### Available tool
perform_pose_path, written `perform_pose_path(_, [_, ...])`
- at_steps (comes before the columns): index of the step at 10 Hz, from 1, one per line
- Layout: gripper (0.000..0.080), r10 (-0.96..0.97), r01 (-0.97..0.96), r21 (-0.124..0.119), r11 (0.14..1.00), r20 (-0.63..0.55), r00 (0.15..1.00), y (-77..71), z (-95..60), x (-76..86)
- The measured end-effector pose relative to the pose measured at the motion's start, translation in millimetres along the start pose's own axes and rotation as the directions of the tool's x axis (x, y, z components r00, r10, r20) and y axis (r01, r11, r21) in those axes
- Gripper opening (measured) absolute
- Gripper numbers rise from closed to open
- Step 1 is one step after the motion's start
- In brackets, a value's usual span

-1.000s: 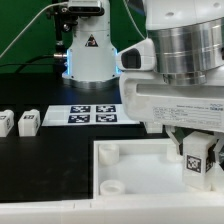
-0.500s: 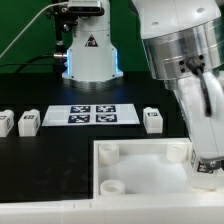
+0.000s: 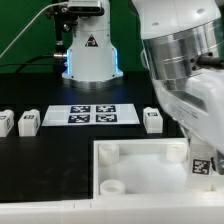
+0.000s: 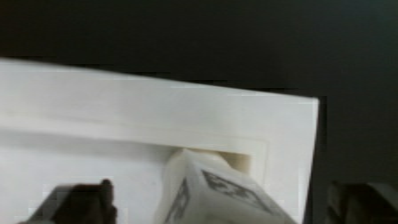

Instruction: Assemble one leg

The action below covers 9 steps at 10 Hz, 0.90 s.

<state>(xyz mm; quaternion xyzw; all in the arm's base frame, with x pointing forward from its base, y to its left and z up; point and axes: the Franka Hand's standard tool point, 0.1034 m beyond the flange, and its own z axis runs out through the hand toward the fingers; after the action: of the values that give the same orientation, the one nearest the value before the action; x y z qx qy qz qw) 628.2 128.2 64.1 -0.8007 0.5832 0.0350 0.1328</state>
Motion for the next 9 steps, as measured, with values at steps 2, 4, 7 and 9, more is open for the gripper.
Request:
perform_pose_path(2, [0.0645,-0.336,0.336,-0.034,0.941,-0.021,0.942,-0.7,-1.1,-0.4])
perform_pose_path(4, [0.0649,-0.508,0.507,-0.040,0.861,-0.017,0.861,-0.5,-1.4,1.6])
perform_pose_path(7, [0.0649,-0.771,0.768,-0.091,0.634,0.007,0.637,-1.2,-2.7,6.4])
perform_pose_path(9, [0.0649,-0.882,0.876,-0.125,0.466,0.009,0.470,-4.9,-3.2,8.2])
